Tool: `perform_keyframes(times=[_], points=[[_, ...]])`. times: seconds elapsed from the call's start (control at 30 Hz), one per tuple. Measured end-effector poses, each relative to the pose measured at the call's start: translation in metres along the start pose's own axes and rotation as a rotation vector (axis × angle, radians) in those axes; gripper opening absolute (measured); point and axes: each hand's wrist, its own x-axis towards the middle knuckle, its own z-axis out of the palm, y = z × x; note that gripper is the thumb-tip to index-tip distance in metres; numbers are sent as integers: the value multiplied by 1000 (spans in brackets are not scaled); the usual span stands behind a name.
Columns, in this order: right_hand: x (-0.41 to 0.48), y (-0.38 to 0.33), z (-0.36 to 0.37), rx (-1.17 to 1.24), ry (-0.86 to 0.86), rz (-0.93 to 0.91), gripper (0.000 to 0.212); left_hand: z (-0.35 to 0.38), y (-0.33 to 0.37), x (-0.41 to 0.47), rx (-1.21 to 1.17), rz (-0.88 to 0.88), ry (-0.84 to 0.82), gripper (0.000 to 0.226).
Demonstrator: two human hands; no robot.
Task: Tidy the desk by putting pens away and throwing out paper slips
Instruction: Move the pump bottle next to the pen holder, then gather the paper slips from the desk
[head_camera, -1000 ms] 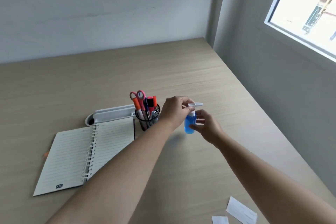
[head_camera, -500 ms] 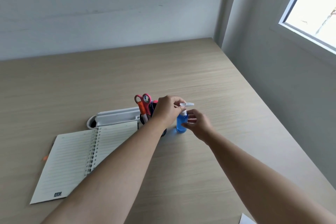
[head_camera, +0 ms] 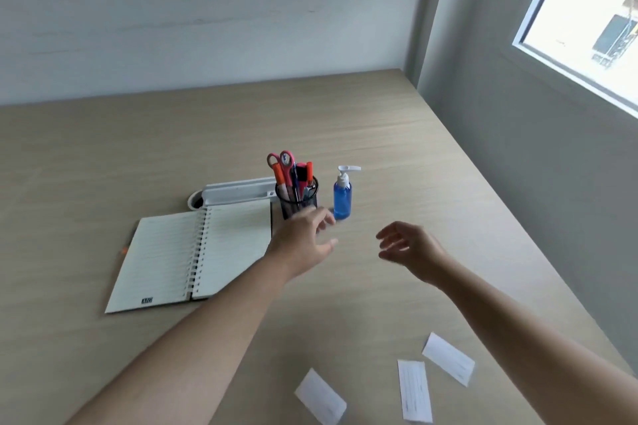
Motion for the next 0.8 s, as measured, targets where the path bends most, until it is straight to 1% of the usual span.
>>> perform_keyframes(times=[0.1,0.17,0.2,0.3,0.37,0.47,0.57,0.63,0.7,0.8], points=[[-49,22,11,-159,-145,16,31,21,-5,-55,89,-22,-288,40],[-72,36,18,-276,-194,34,29,34,-9,-81,168,-13,-435,54],[-83,42,22,-335,-212,37,31,41,-10,-93,211,-5,-493,61],[-112,54,30,-525,-287,19,51,54,-13,-120,338,41,-595,82],[-130,62,34,-663,-309,-11,62,60,-16,-133,412,75,-630,88],[-146,72,42,-799,-261,-61,75,65,-19,-142,464,99,-602,83],[-149,72,46,-815,-211,-67,78,67,-18,-144,427,86,-558,64],[-147,70,46,-819,-208,-67,79,68,-16,-143,431,103,-546,51],[-144,67,48,-831,-222,-60,81,70,-15,-142,434,113,-543,44],[-139,64,50,-847,-251,-24,86,73,-15,-142,426,107,-540,42]])
